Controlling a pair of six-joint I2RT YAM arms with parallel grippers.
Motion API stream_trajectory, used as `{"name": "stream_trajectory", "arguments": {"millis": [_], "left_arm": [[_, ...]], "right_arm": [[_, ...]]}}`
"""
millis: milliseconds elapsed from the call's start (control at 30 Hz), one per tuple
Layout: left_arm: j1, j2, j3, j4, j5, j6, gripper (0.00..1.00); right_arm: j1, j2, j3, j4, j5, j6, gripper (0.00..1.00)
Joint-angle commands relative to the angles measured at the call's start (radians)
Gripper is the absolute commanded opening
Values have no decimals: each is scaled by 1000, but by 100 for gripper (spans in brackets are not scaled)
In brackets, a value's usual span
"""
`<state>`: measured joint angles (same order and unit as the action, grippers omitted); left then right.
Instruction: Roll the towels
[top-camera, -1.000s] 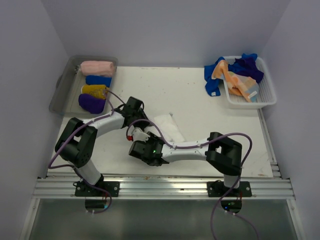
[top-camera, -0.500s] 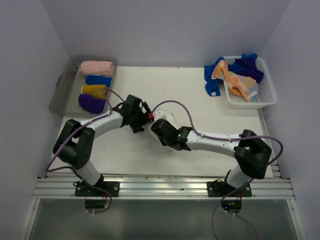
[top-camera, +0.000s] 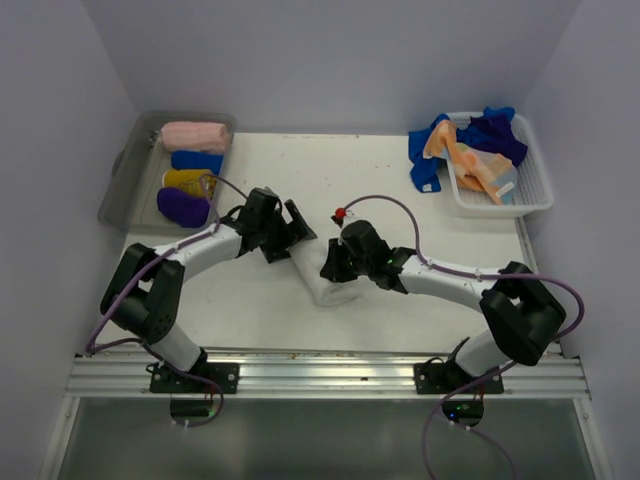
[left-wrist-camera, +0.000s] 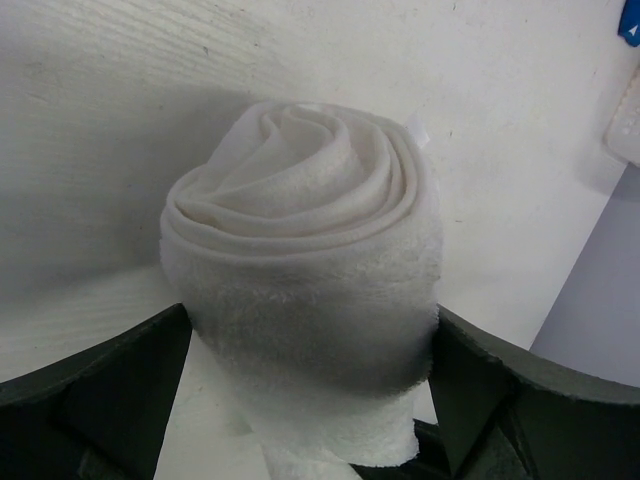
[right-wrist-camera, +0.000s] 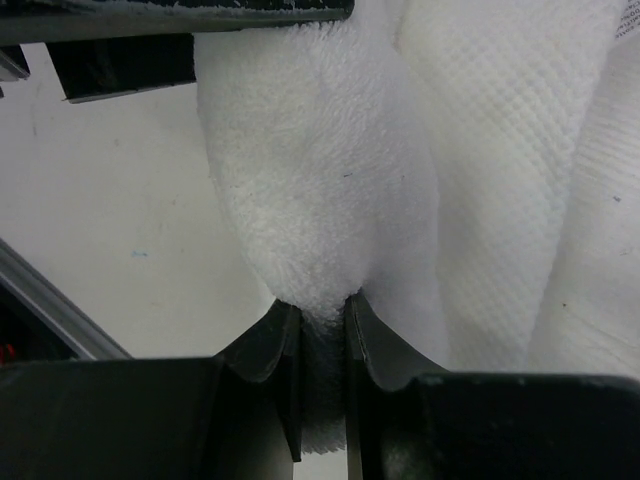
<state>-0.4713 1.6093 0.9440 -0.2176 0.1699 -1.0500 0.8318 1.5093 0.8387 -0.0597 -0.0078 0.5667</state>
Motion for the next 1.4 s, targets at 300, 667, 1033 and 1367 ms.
{"name": "stream_trajectory", "arguments": {"millis": [300,667,1033,1367], "left_arm": [[-18,116,-7,132,91,47,97],[-58,235,-11,195,118,39,43],[-58,190,-37,139,103,62,0],[-58,167,-76,158,111,76,0]], "right_arm": [[-140,64,-134,254,-354,205,0],[-180,114,-115,227,-457,168,10],[-209,-208,-58,-195,-187,-10,70],[-281,-92,-29,-144,-193,93,56]]}}
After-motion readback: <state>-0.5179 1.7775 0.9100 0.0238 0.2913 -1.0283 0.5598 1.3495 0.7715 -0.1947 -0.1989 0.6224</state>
